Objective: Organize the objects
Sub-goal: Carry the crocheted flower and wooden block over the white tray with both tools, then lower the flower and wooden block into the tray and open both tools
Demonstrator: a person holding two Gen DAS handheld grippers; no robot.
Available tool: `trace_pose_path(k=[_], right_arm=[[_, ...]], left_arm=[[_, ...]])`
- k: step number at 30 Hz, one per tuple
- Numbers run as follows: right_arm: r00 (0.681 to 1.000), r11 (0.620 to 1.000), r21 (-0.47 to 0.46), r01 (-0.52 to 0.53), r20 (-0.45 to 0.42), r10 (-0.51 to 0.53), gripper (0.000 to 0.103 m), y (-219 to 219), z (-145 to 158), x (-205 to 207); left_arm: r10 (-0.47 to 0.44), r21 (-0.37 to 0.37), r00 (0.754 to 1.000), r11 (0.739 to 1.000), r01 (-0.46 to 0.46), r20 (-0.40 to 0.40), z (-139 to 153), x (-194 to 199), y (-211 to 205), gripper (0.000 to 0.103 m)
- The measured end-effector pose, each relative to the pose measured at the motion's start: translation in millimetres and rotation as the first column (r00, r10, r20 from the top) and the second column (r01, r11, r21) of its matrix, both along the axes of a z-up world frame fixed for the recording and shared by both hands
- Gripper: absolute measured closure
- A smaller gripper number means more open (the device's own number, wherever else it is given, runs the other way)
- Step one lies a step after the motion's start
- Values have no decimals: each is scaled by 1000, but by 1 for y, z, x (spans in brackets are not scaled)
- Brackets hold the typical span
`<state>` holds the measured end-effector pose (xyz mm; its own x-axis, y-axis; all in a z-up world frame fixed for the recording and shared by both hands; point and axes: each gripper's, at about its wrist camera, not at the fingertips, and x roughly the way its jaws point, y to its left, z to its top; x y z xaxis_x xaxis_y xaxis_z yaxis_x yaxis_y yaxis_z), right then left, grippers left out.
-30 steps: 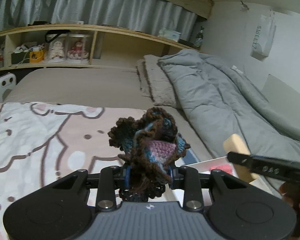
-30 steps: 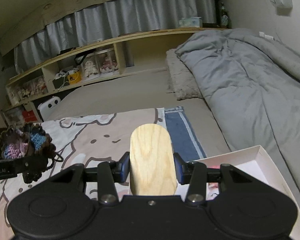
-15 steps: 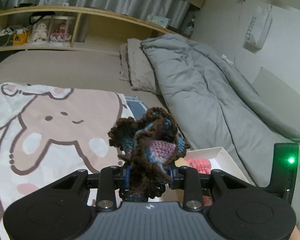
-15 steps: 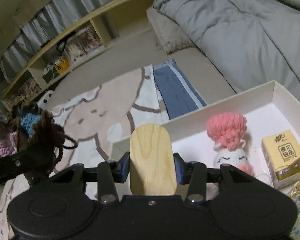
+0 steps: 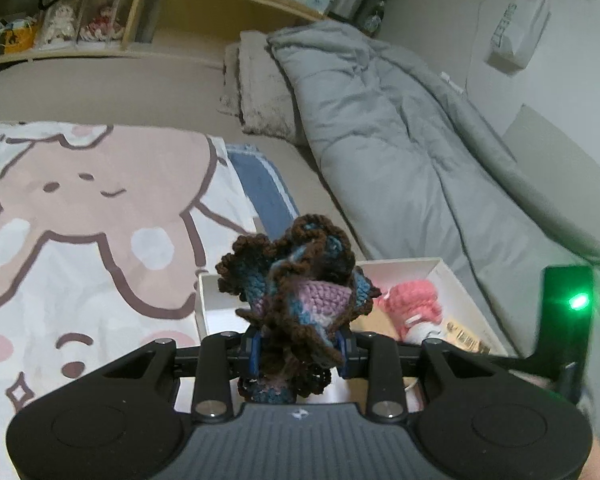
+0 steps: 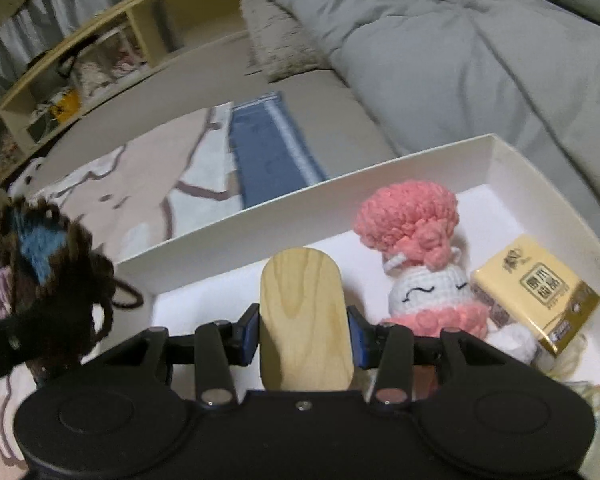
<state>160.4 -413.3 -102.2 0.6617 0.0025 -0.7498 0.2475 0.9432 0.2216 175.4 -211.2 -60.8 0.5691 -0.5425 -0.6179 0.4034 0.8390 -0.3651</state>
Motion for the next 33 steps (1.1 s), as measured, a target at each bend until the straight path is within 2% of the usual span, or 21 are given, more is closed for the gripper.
trace_pose_path(k=[6,10,13,14,15,16,17,21,33], right_arm=[[997,999,-18,-30,77,31,58,-4,23,-10],[996,998,-19,-59,68,61,58,1,20,-5],[995,997,-21,-80,57,81,58,5,17,-1],[995,996,-14,-89,53,89,57,5,17,-1],[995,996,-10,-90,47,90,58,6,17,-1],[995,996,-14,-86,45,87,51,8,17,0],[996,996,-24,-82,41,83,41,8,19,-1],[996,997,-26,-67,56,69,39,5,26,-5],[998,999,-29,-36,47,37,39,2,32,-11]], left_arm=[[-17,54,999,998,19,-41,-20,11,-12,69],[-36,74,997,996,42,-74,-31,14,-20,68],[-35,113,997,993,43,-67,-35,15,-23,61],[-39,127,997,991,48,-68,-36,16,-23,54],[-46,135,997,989,55,-63,-36,16,-23,52],[-56,142,997,988,63,-54,-35,14,-24,48],[-56,157,997,986,63,-46,-34,13,-24,39],[-70,180,997,981,76,-35,-31,11,-26,38],[-74,182,997,980,77,-22,-13,2,-21,30]])
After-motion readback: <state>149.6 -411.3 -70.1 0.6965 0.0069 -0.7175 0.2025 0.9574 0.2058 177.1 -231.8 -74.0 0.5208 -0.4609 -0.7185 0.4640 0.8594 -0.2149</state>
